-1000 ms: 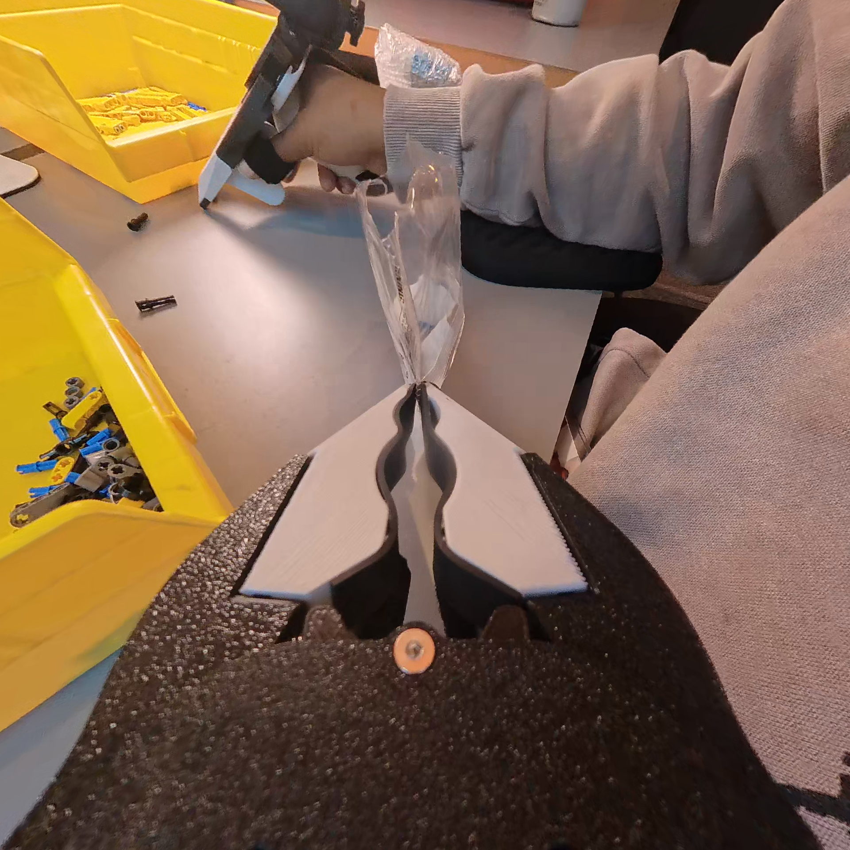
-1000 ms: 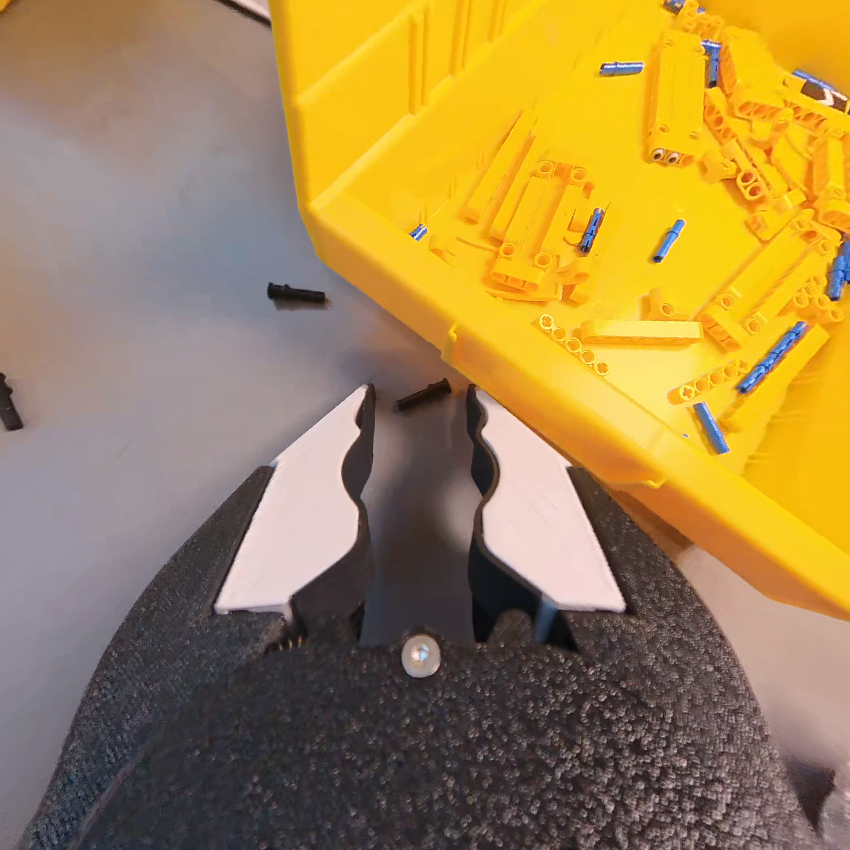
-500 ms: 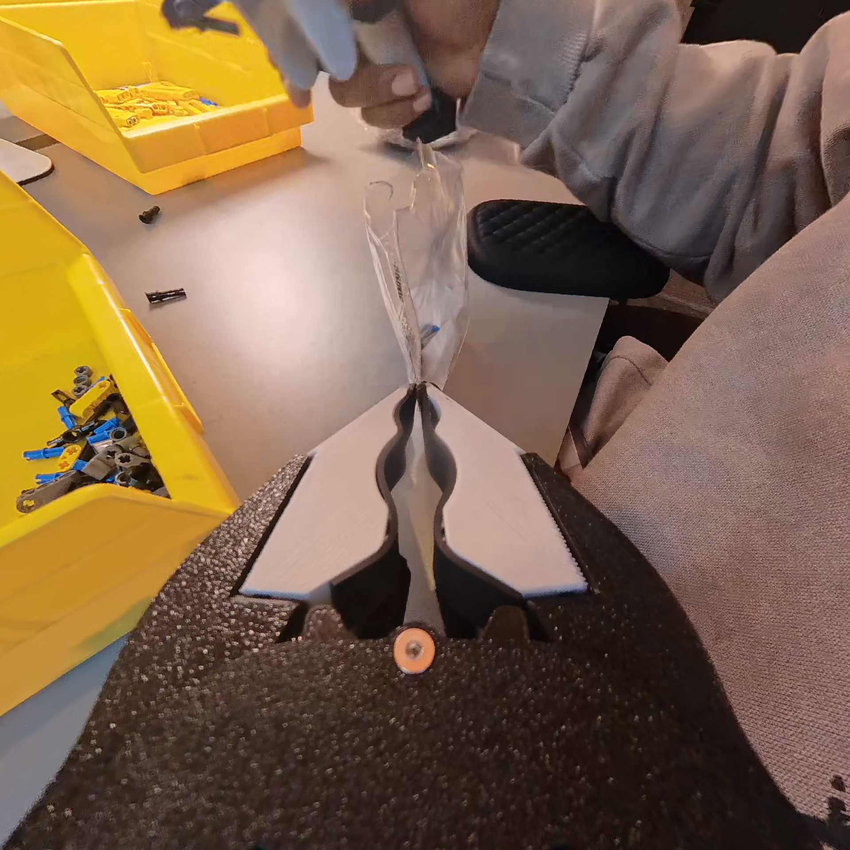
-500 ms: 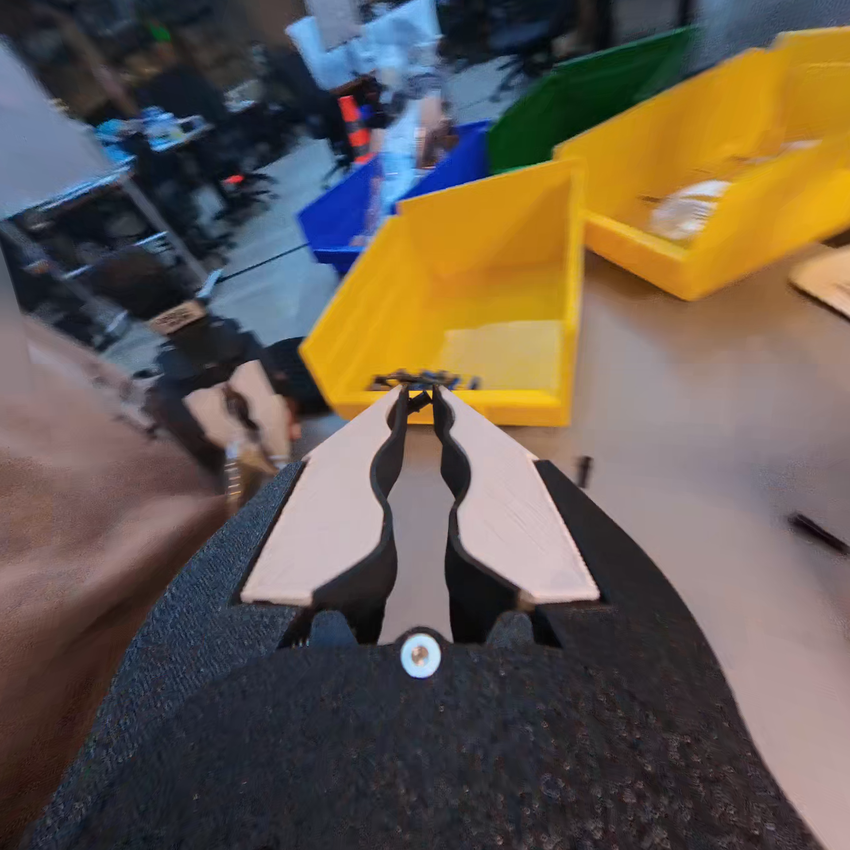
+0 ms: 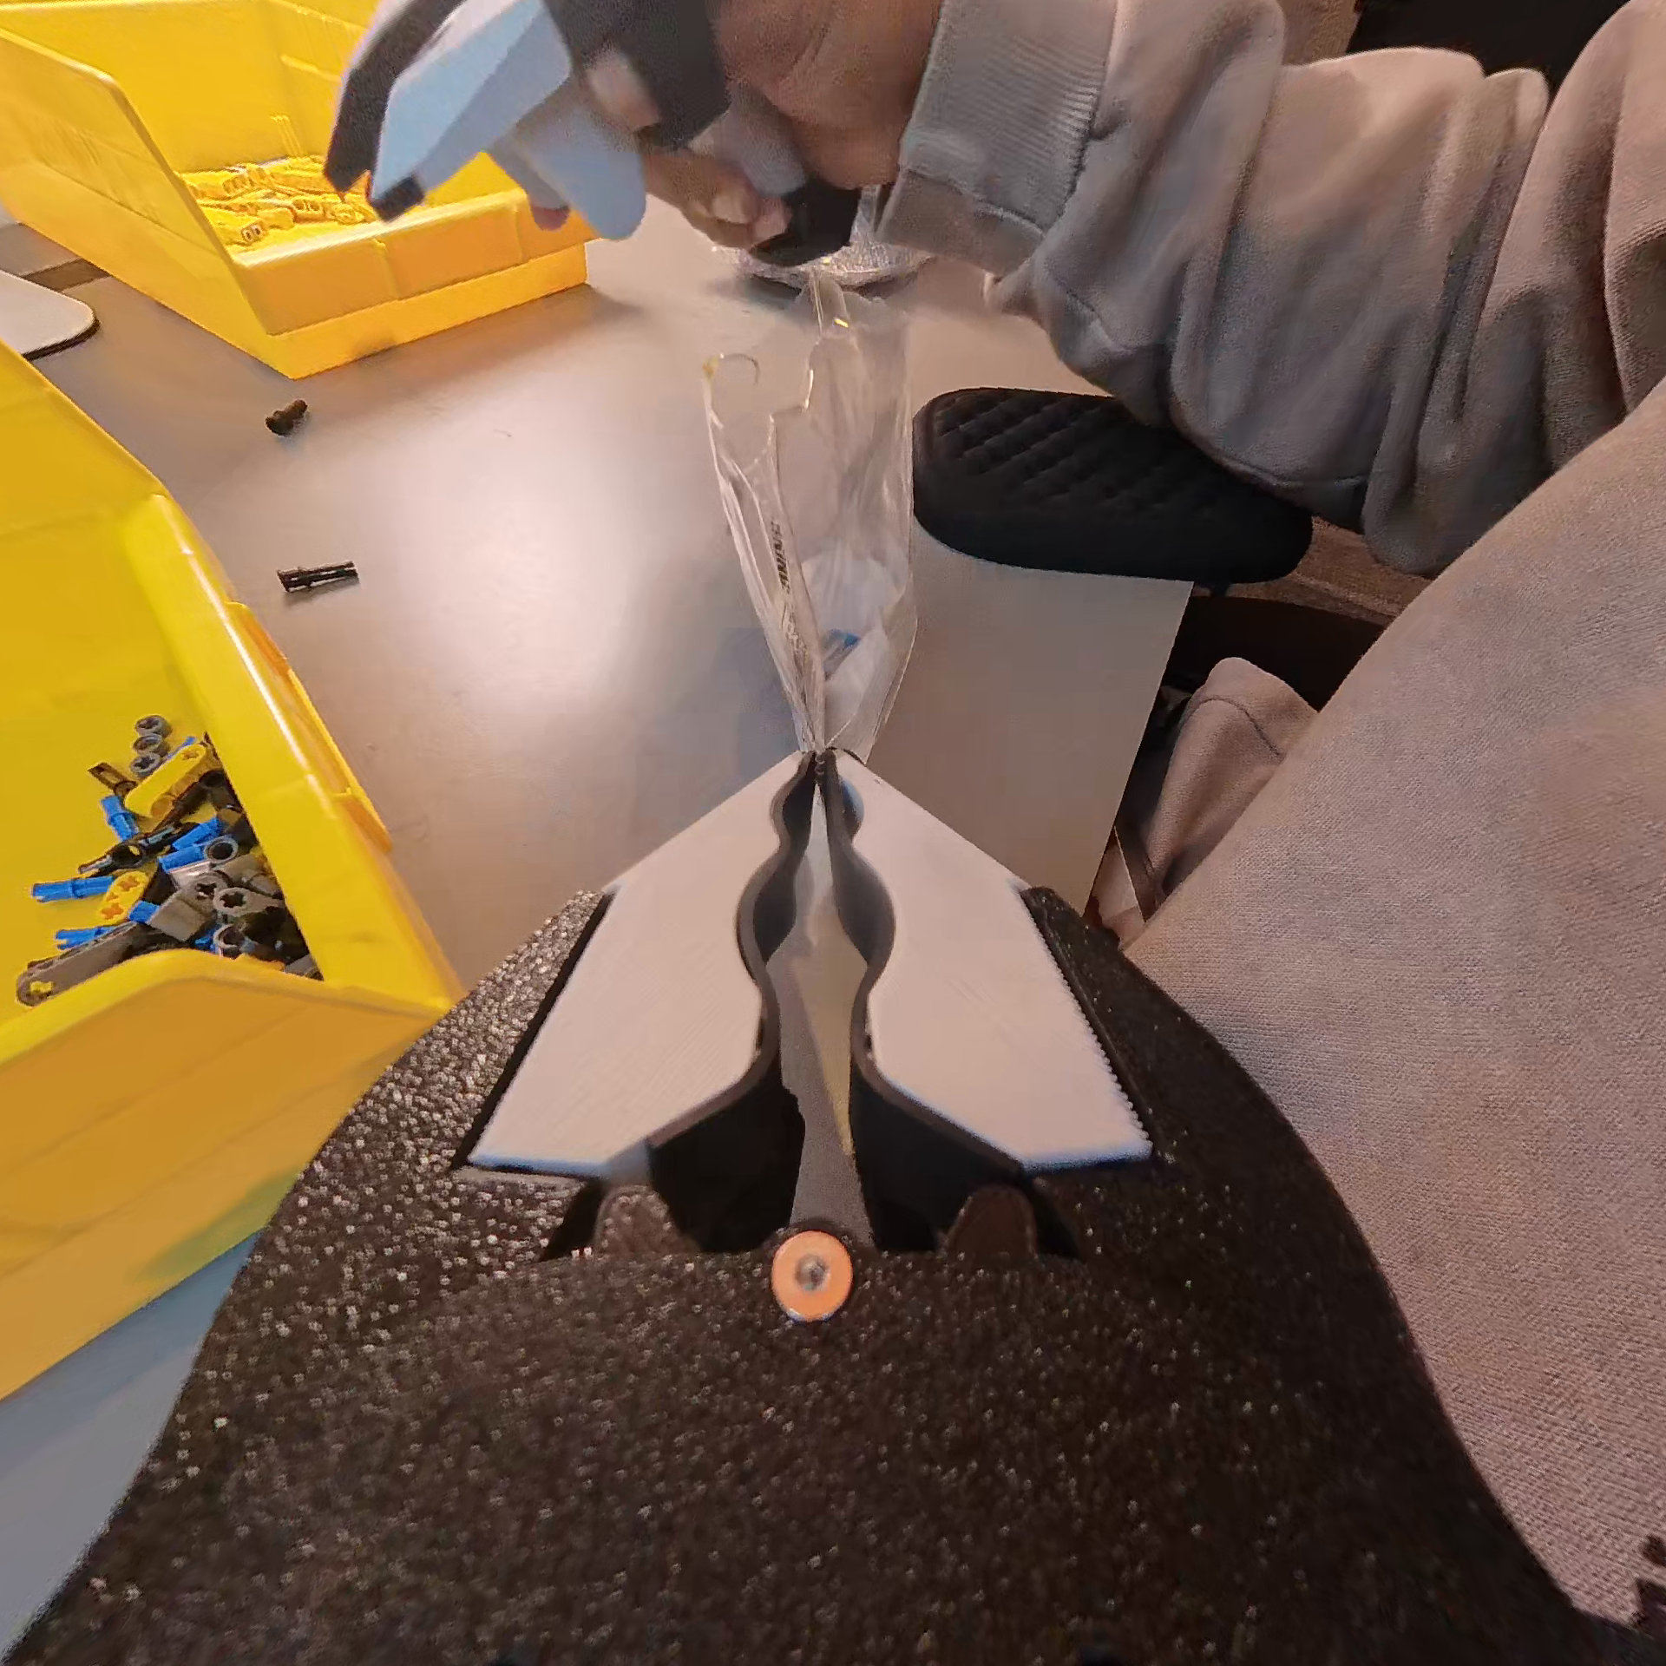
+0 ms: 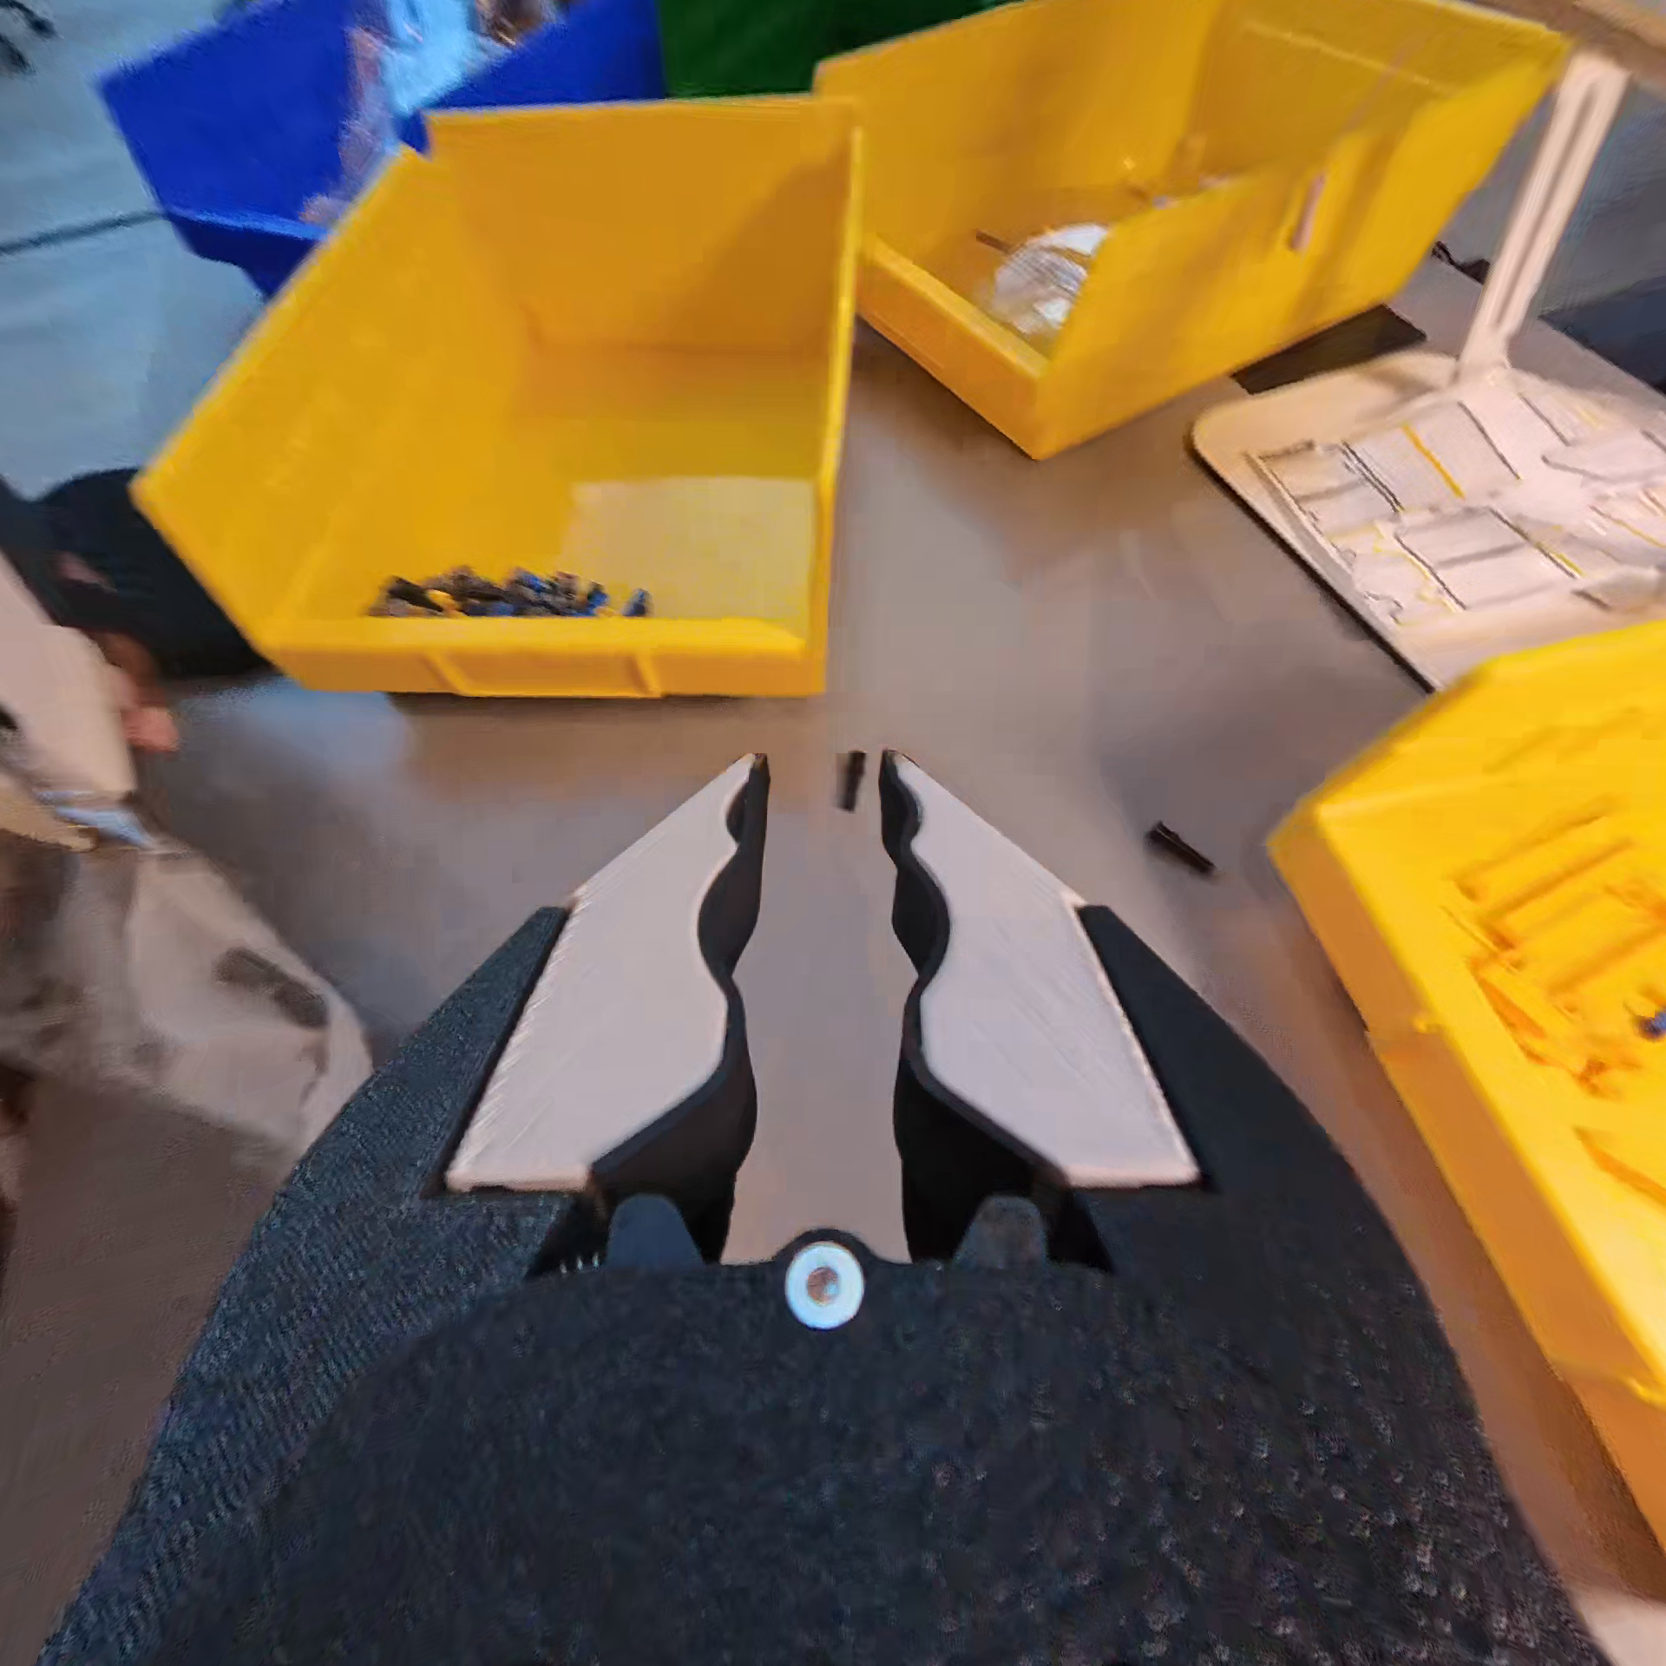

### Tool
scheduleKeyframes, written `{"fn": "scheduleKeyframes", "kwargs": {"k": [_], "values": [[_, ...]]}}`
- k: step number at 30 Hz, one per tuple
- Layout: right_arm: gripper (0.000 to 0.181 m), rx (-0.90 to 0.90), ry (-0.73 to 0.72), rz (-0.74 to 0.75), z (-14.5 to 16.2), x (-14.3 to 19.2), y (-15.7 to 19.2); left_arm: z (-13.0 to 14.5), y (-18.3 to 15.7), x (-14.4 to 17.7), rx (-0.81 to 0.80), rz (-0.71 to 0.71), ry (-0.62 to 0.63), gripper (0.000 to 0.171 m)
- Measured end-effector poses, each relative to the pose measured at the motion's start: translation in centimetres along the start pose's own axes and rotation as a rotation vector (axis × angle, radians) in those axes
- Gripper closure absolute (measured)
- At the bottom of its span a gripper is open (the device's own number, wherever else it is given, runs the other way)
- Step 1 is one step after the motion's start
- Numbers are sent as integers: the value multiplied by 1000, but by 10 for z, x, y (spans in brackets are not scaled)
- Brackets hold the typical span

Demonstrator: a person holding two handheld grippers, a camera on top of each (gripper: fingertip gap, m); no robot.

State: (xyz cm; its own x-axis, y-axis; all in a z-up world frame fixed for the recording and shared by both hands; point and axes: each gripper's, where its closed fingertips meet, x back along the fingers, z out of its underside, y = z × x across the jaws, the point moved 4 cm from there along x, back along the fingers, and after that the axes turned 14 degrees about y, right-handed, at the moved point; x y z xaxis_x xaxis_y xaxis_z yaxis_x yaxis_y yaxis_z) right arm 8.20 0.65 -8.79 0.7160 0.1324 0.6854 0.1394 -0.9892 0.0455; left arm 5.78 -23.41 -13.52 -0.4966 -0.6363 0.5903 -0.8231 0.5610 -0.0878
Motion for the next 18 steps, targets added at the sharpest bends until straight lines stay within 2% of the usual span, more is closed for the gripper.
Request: {"fn": "scheduleKeyframes", "kwargs": {"k": [4, 7, 12, 15, 18], "values": [[155, -34, 113, 171, 24, -25, -45, 1, 0, 1, 13, 9, -4, 171], [153, -55, 194, 269, 36, -41, -65, 1, 0, 0, 16, 14, -1, 171], [151, -234, 179, 354, 36, -62, -92, 1, -1, -1, 14, 15, 3, 171], [144, -322, 217, 388, 39, -76, -106, 2, 0, -1, 15, 16, 4, 171], [148, -371, 241, 388, 40, -86, -112, 2, 0, -1, 19, 20, 1, 171]]}}
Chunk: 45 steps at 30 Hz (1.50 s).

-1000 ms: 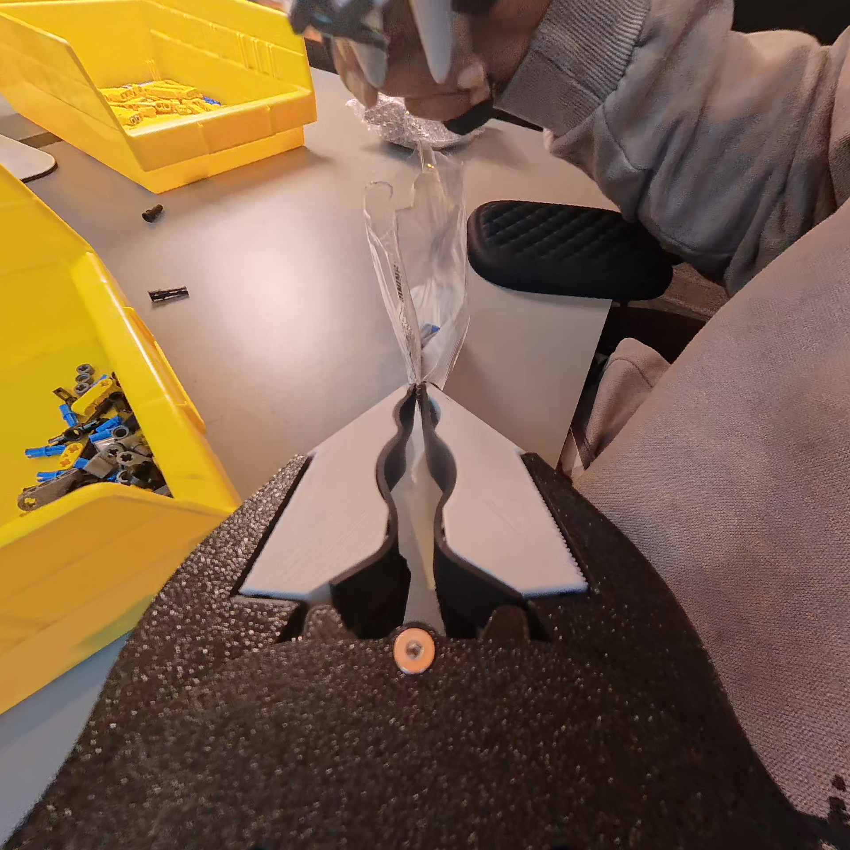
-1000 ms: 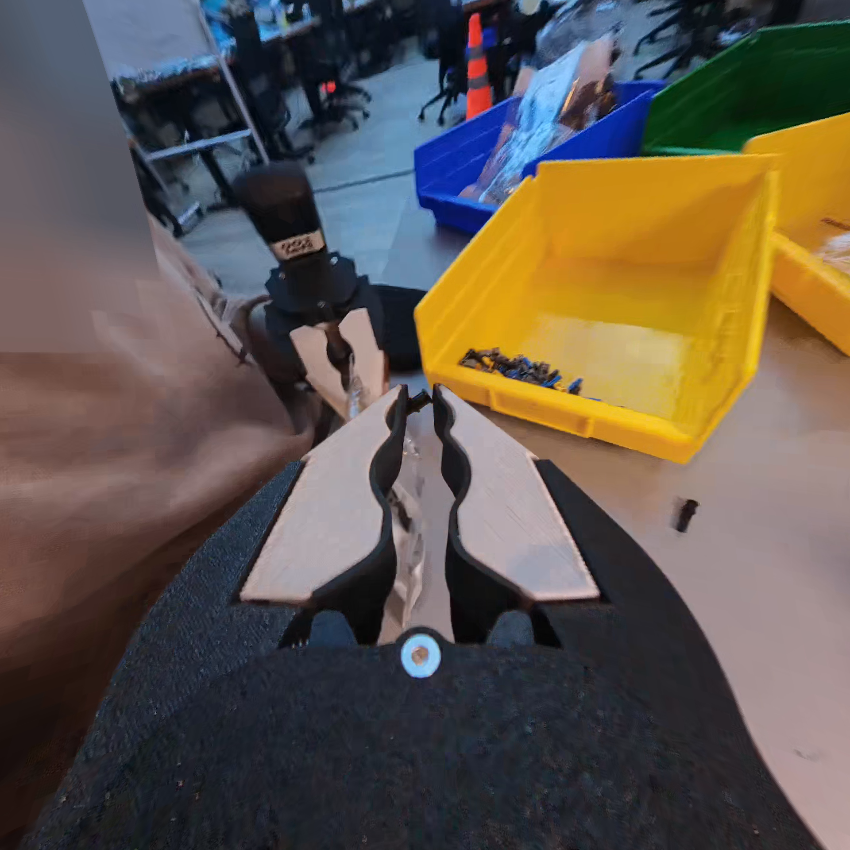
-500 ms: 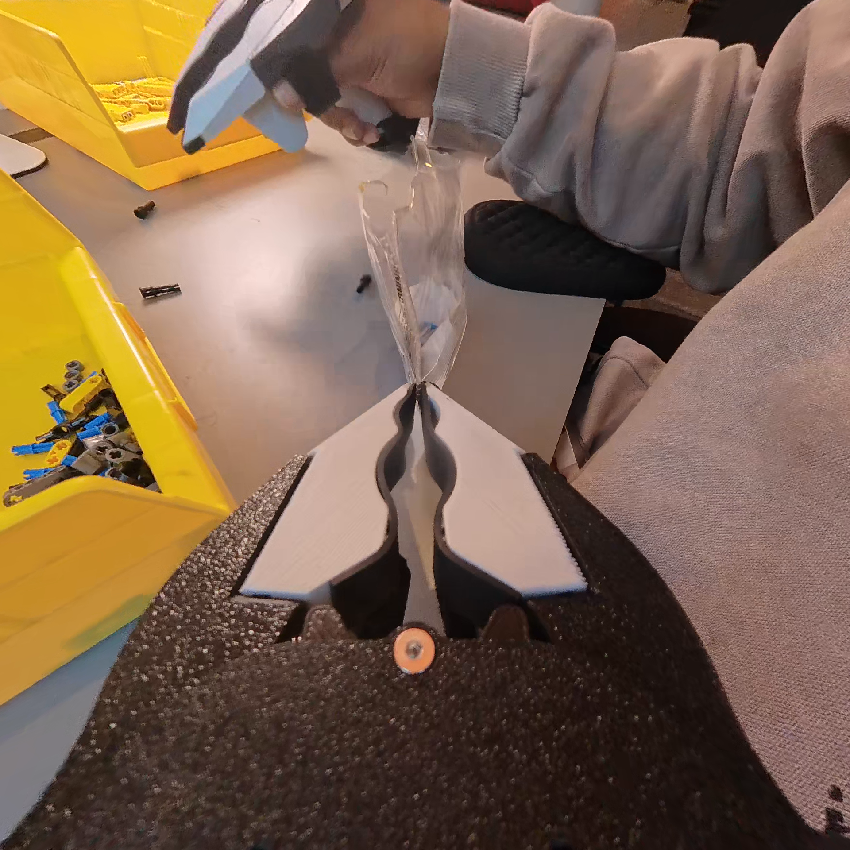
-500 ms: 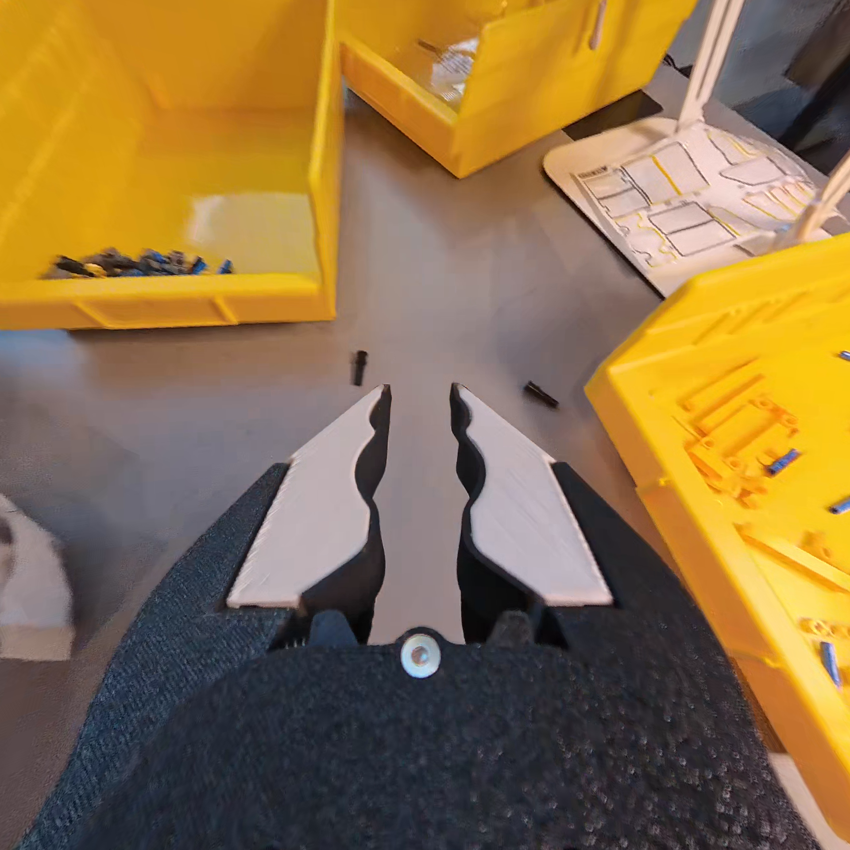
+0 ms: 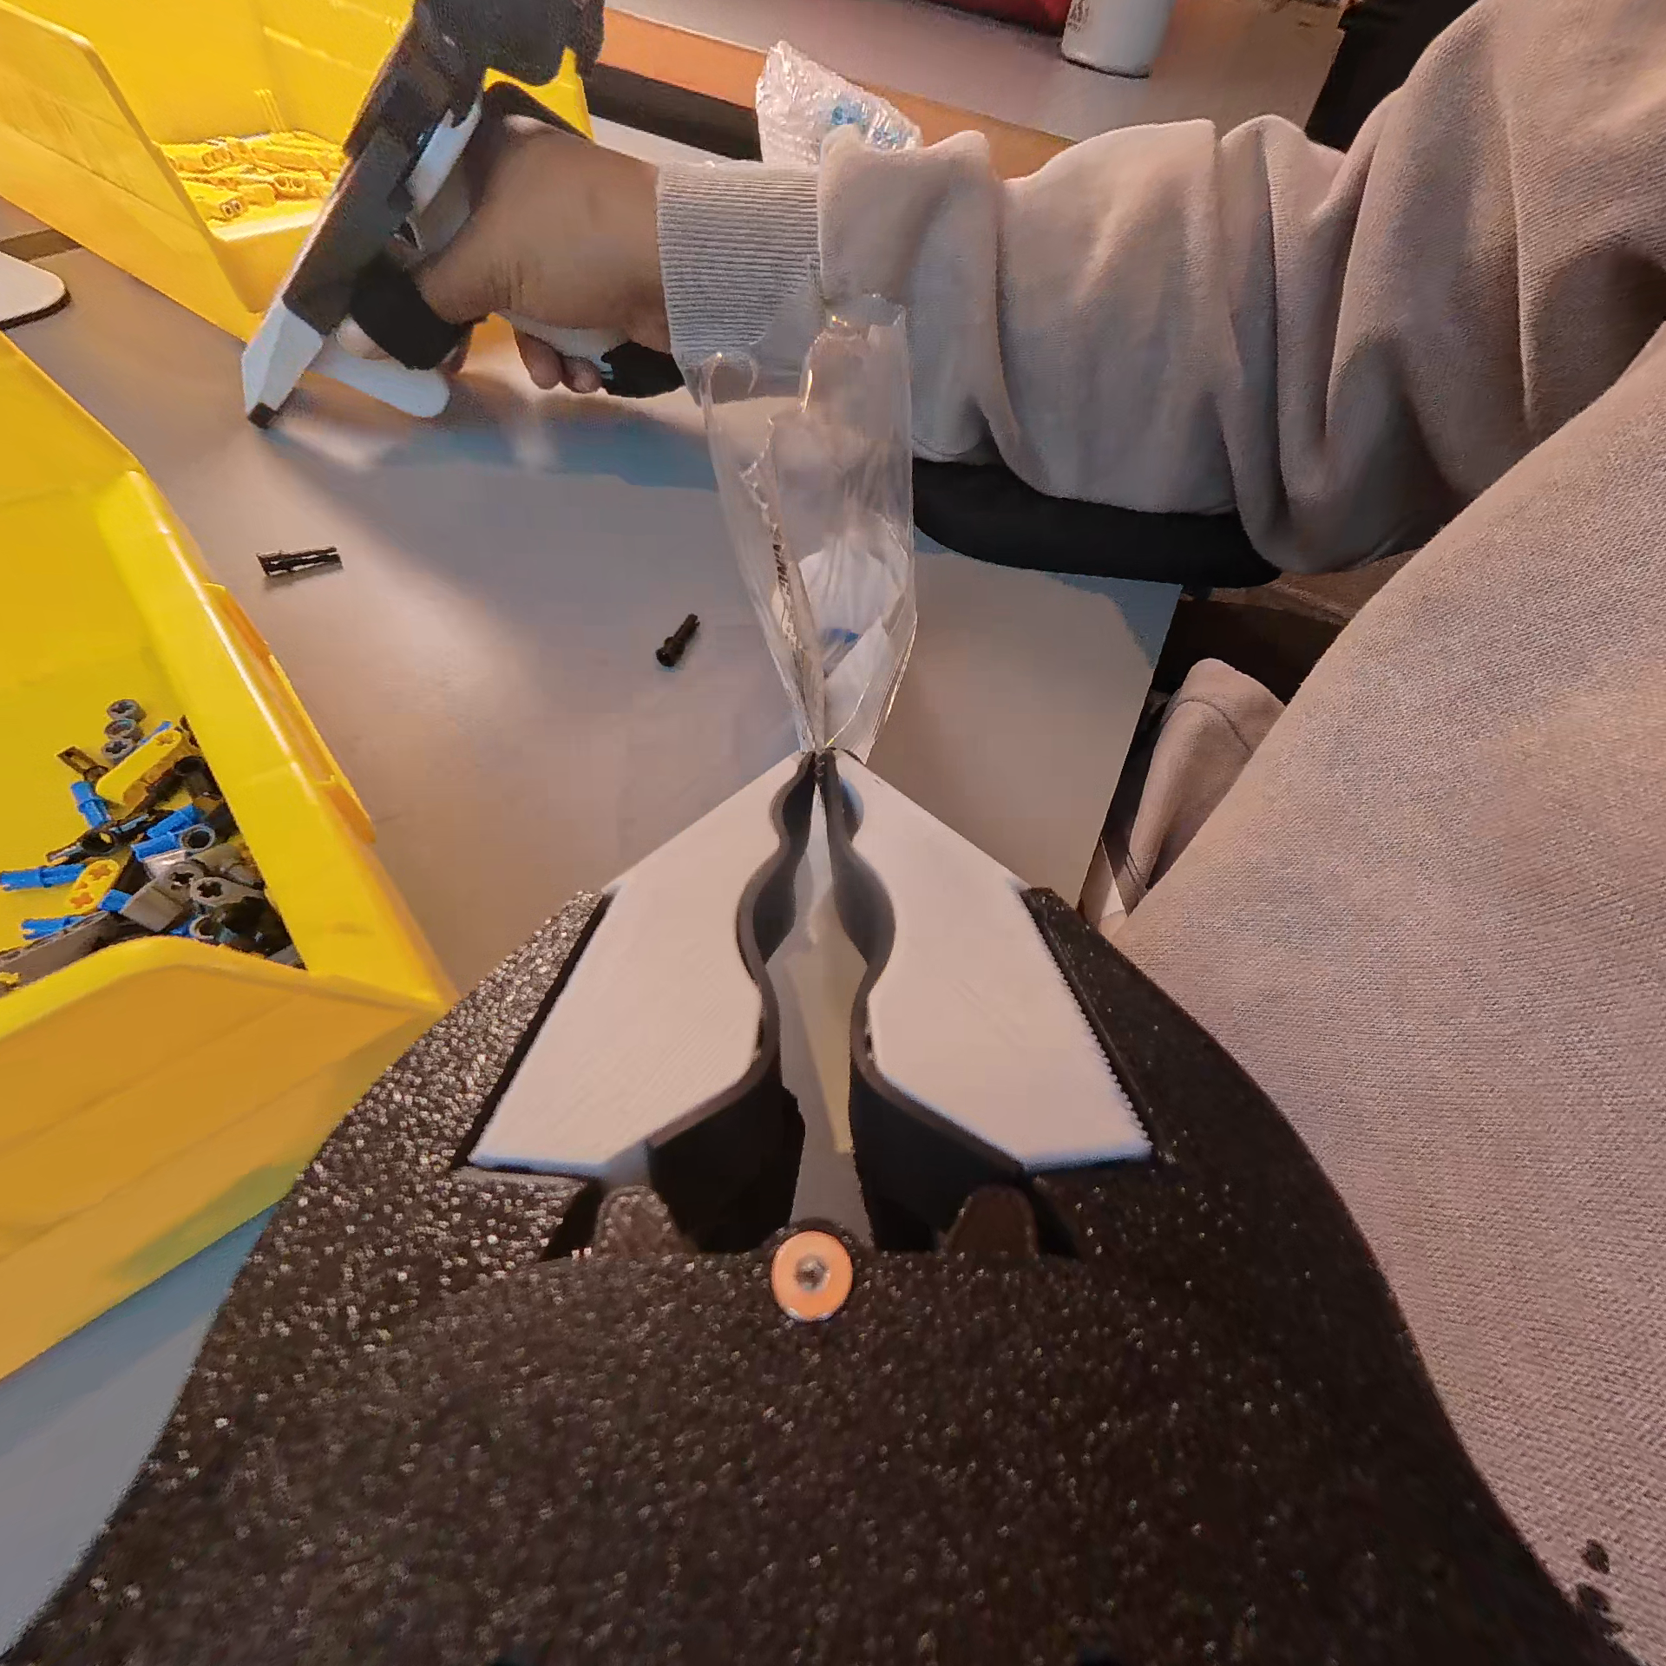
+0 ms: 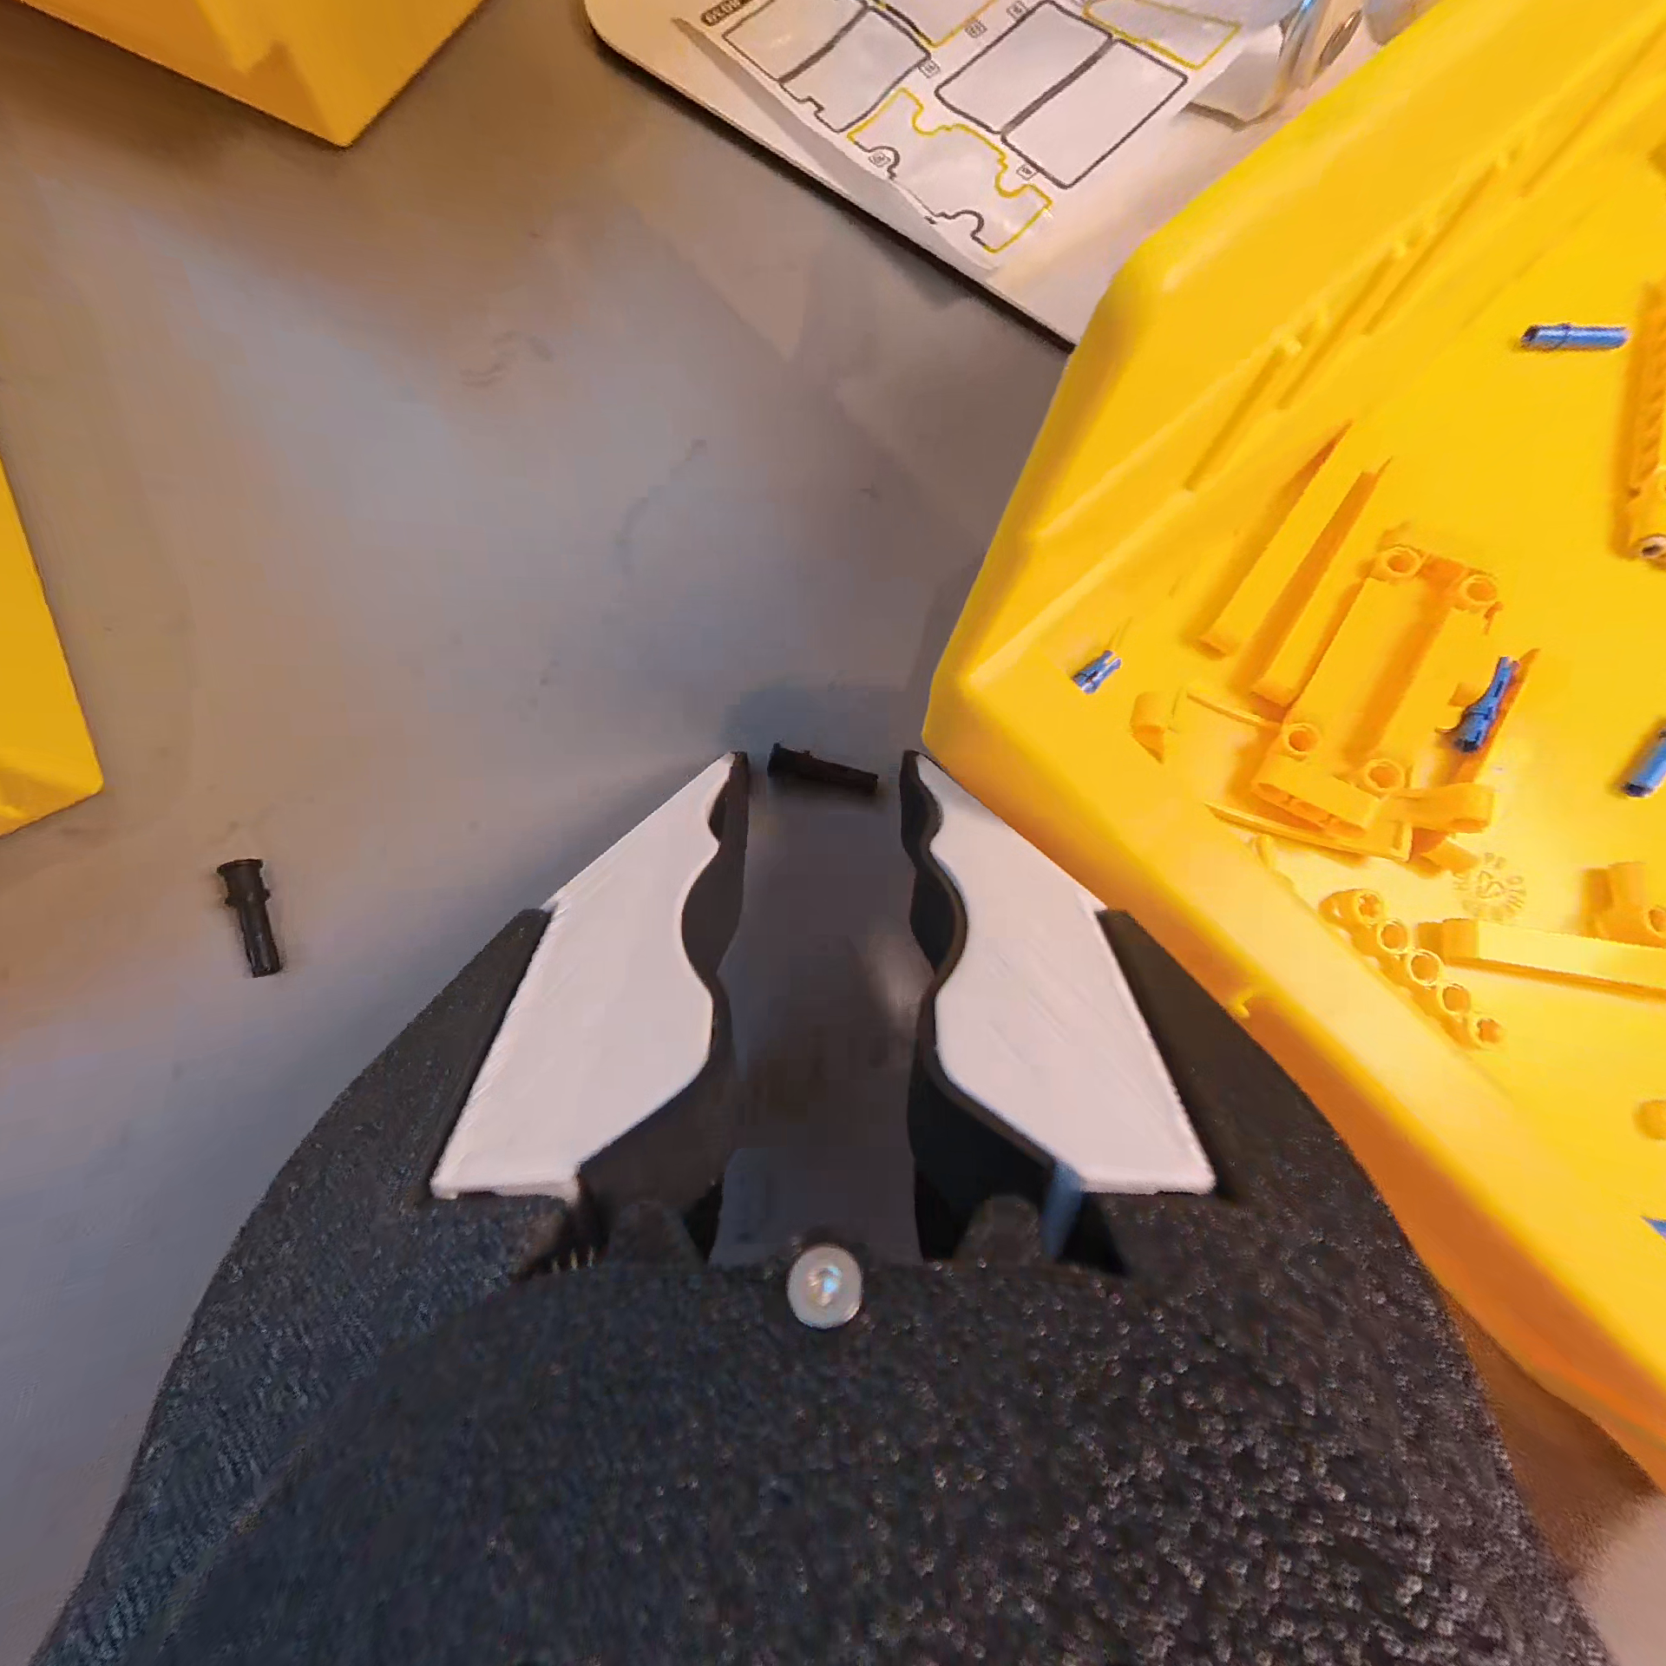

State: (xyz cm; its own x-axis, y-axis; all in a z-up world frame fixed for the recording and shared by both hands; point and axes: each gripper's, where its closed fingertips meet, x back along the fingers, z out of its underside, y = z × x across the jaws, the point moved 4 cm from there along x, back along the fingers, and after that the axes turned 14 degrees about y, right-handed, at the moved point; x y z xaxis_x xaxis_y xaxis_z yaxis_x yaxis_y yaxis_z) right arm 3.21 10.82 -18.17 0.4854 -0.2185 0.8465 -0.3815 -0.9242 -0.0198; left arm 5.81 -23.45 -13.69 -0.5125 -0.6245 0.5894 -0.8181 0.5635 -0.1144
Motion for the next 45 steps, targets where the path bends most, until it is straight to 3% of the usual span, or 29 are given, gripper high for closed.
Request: {"fn": "scheduleKeyframes", "kwargs": {"k": [1, 5, 7, 9, 12, 15, 20, 25, 29, 33, 37, 40, 43, 45], "values": [[157, -2, -4, 0, -1, -1, -1, 0, 0, 0, 1, 1, -2, 171], [158, 30, 31, -51, 3, 4, 1, 0, 1, 1, 5, 2, -7, 171], [158, 70, -27, -167, 4, 16, 17, 0, 1, 1, 8, 3, -6, 171], [158, 119, -135, -342, 2, 47, 44, 0, 1, 1, 10, 3, -6, 171], [158, 339, -308, -673, 7, 126, 110, 0, 2, 0, 13, 3, 2, 171], [158, 611, -298, -838, 39, 180, 162, 0, 1, -2, 8, 4, 11, 171], [155, 748, -155, -805, 81, 181, 179, 1, 0, -3, -8, -11, 20, 171], [150, 639, -274, -831, 82, 195, 154, 3, -3, -2, -14, -9, 27, 171], [151, 602, -135, -699, 101, 157, 129, 4, -17, 6, -84, 60, 15, 171], [151, 734, 31, -657, 135, 126, 147, 14, -32, 12, -235, 80, 94, 171], [158, 862, 162, -578, 155, 107, 155, 15, -33, 10, -246, 78, 117, 171], [176, 880, 151, -563, 153, 107, 155, 14, -31, 10, -245, 66, 117, 171], [178, 890, 152, -569, 155, 109, 155, 13, -29, 9, -233, 53, 117, 171], [178, 851, 37, -626, 140, 126, 160, 13, -26, 9, -214, 38, 116, 171]]}}
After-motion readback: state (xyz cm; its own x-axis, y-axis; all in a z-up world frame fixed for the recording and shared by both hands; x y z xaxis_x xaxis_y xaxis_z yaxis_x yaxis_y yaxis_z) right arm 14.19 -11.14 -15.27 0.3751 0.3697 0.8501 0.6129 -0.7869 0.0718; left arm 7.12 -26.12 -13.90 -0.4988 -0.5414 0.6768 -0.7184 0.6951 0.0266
